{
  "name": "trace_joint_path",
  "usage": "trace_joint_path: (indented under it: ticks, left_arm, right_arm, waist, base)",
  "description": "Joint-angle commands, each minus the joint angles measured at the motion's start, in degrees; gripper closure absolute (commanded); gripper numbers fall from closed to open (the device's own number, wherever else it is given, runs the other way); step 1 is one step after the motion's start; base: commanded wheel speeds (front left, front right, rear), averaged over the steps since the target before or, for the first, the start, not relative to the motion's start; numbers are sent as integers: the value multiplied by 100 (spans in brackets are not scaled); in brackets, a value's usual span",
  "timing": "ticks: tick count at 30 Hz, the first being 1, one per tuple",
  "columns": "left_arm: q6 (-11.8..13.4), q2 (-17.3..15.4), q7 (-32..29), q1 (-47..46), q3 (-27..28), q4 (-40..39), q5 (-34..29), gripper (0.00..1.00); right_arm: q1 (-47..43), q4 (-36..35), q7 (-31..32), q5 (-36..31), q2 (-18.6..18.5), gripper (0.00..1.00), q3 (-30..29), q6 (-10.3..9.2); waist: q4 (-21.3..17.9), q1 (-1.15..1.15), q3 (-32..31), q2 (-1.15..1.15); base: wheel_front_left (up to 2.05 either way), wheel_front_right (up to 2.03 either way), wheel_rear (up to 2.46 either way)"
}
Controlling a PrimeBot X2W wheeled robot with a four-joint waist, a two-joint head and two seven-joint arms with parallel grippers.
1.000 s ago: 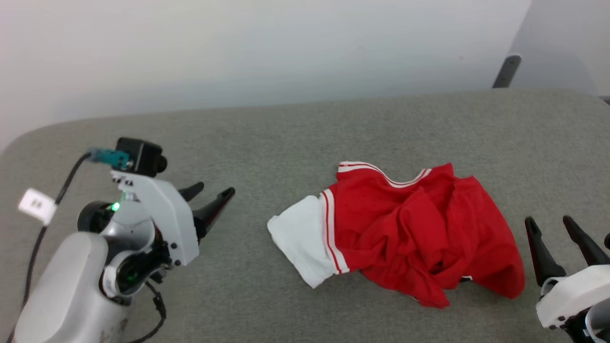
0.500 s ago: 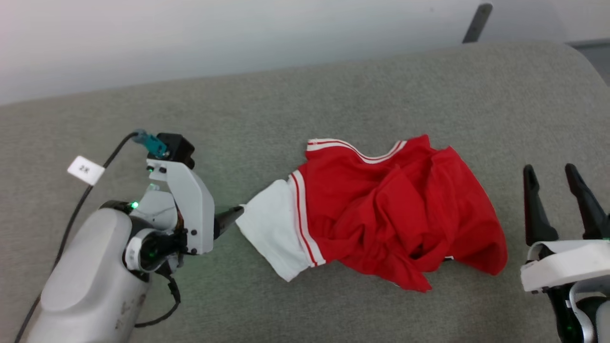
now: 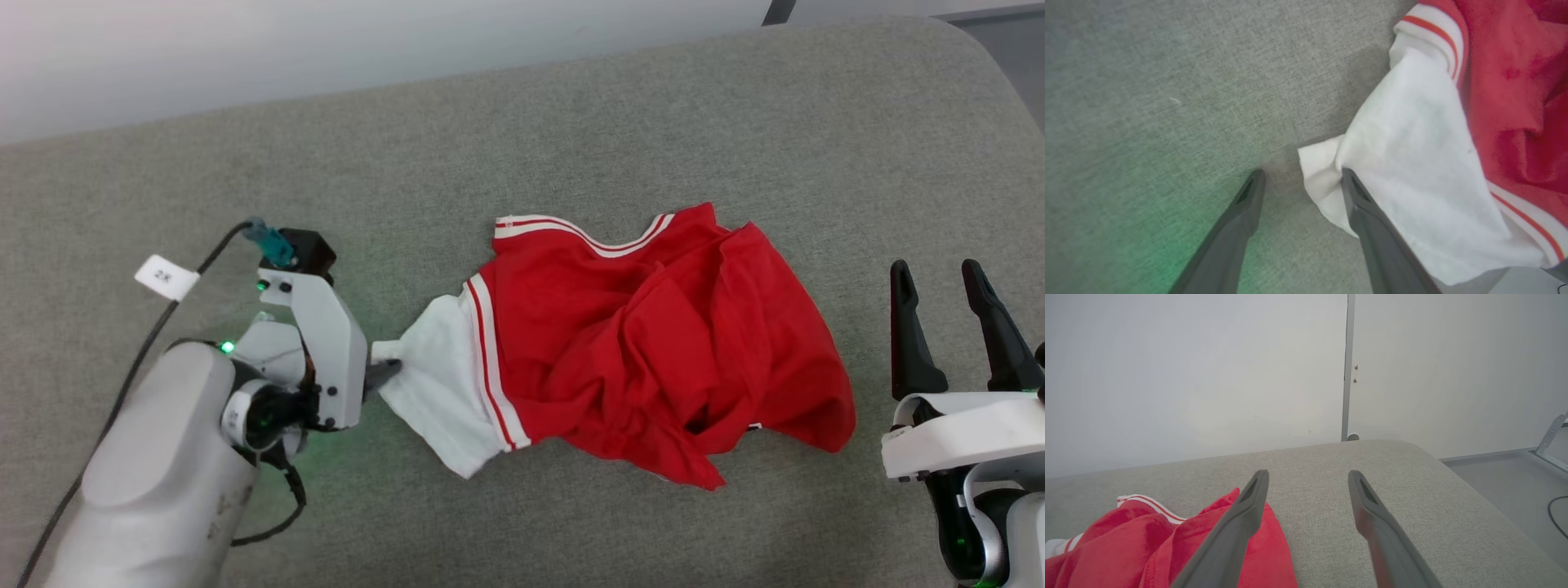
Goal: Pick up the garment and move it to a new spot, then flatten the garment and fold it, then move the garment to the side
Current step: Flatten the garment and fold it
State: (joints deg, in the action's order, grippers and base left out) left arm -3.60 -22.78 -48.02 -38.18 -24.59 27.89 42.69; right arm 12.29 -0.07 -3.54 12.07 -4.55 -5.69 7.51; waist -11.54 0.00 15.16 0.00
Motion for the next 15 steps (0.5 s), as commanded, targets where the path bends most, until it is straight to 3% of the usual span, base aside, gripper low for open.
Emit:
trace_joint_path:
  ticks: [1,8,15]
  left_arm:
    - [9,46,-62,172,-84,202,3,100]
    - [-45,4,-83,67,-99,321,41,100]
    - [-27,-364,104,-47,92,184,-7,100]
  right_arm:
    - [29,21,-29,23,15,0,-33,-4]
    - [64,5,-4,33,-49,0,-116,-4]
    - [39,-31,37,7,-122,0,-172,-4]
  waist:
    - [9,0,4,0]
    - [131,0,5,0]
    - [300,0,-44,0]
  base:
    - [0,0,0]
    - [0,0,0]
    - [0,0,0]
